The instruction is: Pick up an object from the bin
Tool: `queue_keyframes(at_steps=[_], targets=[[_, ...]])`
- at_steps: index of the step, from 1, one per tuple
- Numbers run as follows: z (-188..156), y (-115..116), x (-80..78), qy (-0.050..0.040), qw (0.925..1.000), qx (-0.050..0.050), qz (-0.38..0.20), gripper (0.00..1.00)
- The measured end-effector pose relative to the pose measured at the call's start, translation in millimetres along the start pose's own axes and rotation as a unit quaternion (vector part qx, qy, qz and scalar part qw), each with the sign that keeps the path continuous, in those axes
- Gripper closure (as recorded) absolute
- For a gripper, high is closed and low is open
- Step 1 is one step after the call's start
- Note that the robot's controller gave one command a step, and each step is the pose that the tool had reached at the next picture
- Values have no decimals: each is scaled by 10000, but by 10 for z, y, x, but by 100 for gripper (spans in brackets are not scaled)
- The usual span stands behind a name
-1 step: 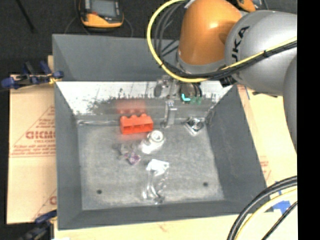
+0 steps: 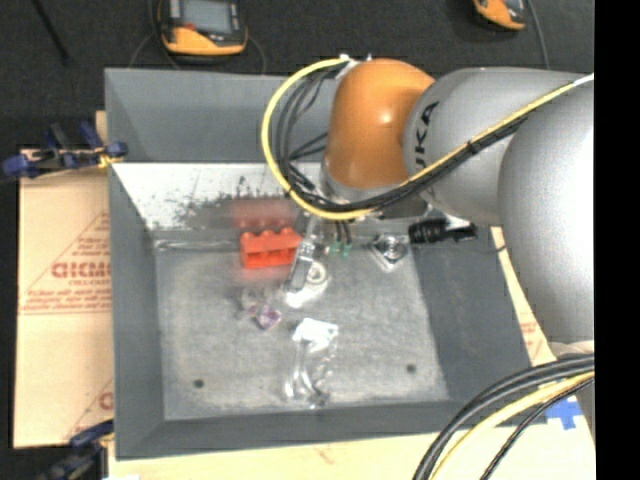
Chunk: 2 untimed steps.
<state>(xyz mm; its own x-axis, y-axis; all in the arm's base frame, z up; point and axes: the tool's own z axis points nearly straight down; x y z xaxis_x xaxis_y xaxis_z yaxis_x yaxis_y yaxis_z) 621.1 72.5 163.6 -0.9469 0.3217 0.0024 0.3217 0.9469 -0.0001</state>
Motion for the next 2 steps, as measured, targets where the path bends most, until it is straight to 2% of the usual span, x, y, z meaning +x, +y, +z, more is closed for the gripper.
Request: queue_keyframes(at_steps=[1,2], targets=[[871,151,-166,-39,9887,-5,-1501,0],[861,151,-169,-43,9888,-10,-1489,100]])
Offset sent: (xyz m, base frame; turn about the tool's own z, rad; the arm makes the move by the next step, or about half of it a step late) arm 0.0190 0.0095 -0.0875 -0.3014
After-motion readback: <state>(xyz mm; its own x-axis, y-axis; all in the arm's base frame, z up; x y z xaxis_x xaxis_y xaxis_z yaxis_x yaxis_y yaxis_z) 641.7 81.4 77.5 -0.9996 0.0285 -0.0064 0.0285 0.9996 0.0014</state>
